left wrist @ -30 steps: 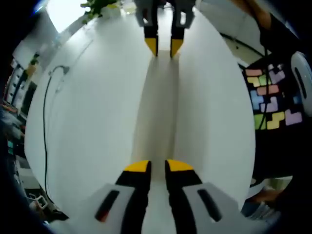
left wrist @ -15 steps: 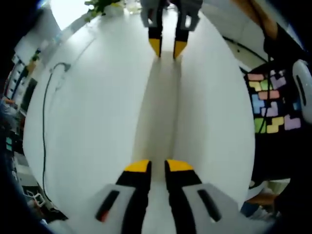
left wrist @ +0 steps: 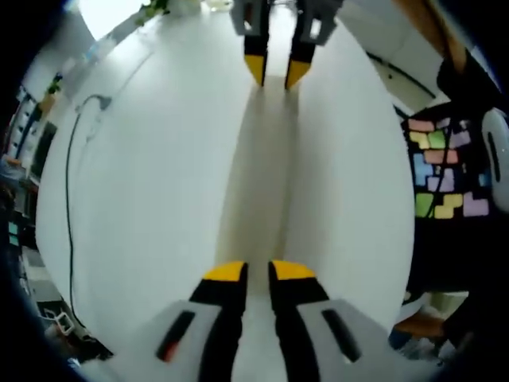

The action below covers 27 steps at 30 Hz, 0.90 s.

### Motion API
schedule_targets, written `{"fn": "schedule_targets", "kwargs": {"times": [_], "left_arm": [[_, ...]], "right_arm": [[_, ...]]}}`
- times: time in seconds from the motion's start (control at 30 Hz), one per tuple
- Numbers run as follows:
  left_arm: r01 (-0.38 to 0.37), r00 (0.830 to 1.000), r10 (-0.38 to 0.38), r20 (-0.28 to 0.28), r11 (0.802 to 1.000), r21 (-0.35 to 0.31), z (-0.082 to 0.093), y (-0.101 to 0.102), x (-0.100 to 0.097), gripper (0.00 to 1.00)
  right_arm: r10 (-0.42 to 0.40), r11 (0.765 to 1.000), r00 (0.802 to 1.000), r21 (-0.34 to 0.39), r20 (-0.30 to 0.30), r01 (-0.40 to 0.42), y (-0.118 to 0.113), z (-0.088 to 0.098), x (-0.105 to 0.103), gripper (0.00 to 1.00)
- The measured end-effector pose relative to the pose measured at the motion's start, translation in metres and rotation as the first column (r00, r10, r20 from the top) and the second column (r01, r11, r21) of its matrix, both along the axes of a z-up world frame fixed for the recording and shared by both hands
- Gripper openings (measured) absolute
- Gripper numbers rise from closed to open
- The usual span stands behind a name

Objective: Arrange the utensils inside the cutlery case until each visible utensil rests in its matching compartment.

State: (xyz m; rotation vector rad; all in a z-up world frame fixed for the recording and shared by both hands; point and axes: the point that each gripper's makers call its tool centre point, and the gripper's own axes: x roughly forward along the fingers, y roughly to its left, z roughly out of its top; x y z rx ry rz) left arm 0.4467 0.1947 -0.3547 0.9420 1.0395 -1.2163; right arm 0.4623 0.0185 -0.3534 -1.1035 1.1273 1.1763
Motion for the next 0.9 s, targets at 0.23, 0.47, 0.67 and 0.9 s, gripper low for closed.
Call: {"fn": "schedule_targets", "kwargs": {"times": [0.23, 0.47, 0.67, 0.9], "left_arm": [[-0.031, 0.999, 0.032, 0.02, 0.999, -0.011, -0.001, -0.001, -0.004, 0.11], [-0.025, 0.999, 0.025, 0.032, 0.999, 0.026, 0.0, -0.001, -0.003, 0.1], [0.088, 0.996, -0.089, 0.024, 0.996, 0.033, 0.002, -0.001, -0.001, 0.42], [0.09, 0.996, -0.089, -0.015, 0.994, 0.068, -0.01, 0.0, 0.003, 0.6]], "right_arm": [[0.023, 0.992, 0.999, 0.122, 0.032, -0.026, 0.007, -0.003, -0.019, 0.11], [-0.02, 0.989, 0.999, 0.15, 0.041, 0.013, 0.001, 0.001, -0.005, 0.19], [-0.002, 0.977, 1.0, 0.214, 0.007, 0.0, 0.016, 0.015, 0.002, 0.27], [0.044, 0.984, 0.999, 0.172, -0.002, -0.043, 0.024, 0.0, -0.01, 0.47]]}}
